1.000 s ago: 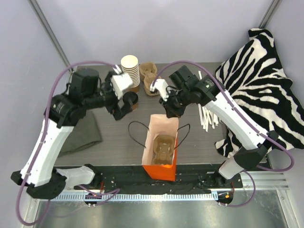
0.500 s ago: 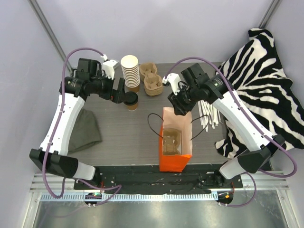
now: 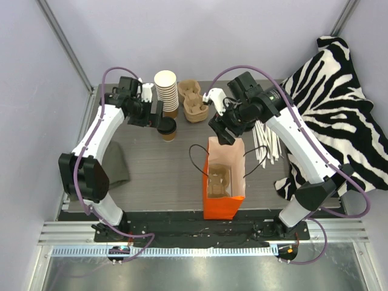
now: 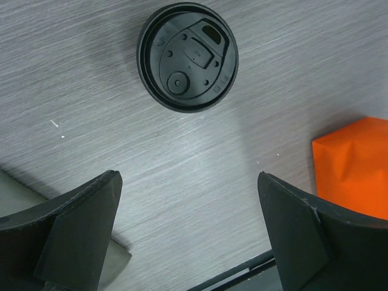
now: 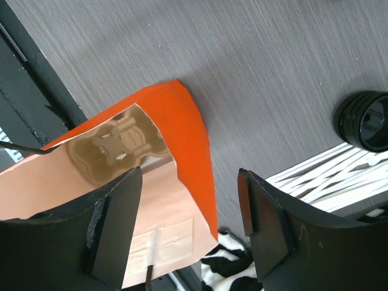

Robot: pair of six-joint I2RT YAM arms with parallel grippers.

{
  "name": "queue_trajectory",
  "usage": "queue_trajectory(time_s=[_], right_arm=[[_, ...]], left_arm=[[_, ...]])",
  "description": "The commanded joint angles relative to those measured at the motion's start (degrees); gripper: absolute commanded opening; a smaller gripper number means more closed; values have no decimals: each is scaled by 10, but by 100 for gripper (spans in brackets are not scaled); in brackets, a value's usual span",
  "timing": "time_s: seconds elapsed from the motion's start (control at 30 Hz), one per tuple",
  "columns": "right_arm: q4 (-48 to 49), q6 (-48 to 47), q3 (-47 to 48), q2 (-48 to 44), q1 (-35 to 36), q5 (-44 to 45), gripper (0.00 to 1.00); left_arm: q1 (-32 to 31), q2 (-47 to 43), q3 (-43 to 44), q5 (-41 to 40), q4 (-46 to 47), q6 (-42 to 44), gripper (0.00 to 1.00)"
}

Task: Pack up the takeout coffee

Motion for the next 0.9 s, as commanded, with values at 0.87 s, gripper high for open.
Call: queue_trajectory(time_s=[0.87], right_arm=[[-38,-53,-29,3,-2,-34,66]], left_arm=[[-86,211,147,-102,32,79,100]])
